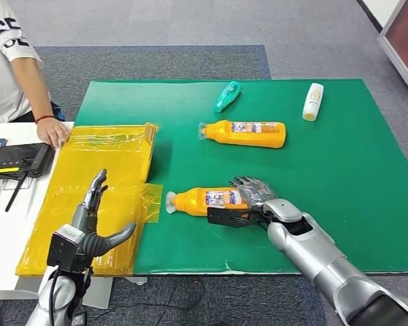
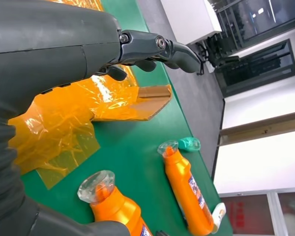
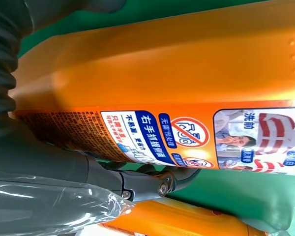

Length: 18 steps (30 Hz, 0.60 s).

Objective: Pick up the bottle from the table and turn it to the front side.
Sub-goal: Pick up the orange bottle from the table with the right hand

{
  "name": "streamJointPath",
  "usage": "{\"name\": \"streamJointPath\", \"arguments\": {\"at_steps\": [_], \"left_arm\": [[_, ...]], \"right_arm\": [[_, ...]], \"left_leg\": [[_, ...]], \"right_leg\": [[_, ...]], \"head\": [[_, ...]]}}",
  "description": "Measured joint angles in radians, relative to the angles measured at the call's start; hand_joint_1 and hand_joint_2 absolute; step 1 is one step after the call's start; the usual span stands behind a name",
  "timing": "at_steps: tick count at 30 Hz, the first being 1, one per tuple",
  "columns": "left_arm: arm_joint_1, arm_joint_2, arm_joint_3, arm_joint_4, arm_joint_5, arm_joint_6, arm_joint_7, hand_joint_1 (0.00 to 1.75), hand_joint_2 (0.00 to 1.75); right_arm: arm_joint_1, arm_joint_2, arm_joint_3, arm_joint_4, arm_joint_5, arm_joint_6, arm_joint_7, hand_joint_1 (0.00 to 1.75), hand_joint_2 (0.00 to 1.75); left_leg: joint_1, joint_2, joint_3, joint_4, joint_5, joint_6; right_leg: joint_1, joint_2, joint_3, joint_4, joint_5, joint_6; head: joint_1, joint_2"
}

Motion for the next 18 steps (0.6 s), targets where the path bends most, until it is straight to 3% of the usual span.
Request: {"name": "streamJointPath", "arguments": {"at_steps": [12,16,18], "left_arm": [[0.0,-0.001,0.001,0.0,0.0,0.0,0.0,0.0,1.75],[0.0,-0.002,0.002,0.0,-0.001,0.0,0.001,0.0,1.75],[0.0,-0.002,0.002,-0.001,-0.001,0.0,0.002,0.0,1.75]], "right_arm": [[-0.003,0.013,-0.006,0.009,0.022,0.011,-0.002,0.04,1.75],[-0.005,0.023,-0.01,0.016,0.035,0.022,0.0,1.75,1.75],[-0.007,0.027,-0.011,0.021,0.039,0.025,0.0,1.75,1.75]], "left_leg": [[0.0,0.0,0.001,0.0,0.0,0.0],[0.0,0.0,0.002,0.0,0.0,0.0],[0.0,0.0,0.002,0.0,0.0,0.0]], "right_leg": [[0.0,0.0,0.001,0.0,0.0,0.0],[0.0,0.0,0.001,0.0,0.0,0.0],[0.0,0.0,0.002,0.0,0.0,0.0]], "head": [[0.0,0.0],[0.0,0.0],[0.0,0.0]]}}
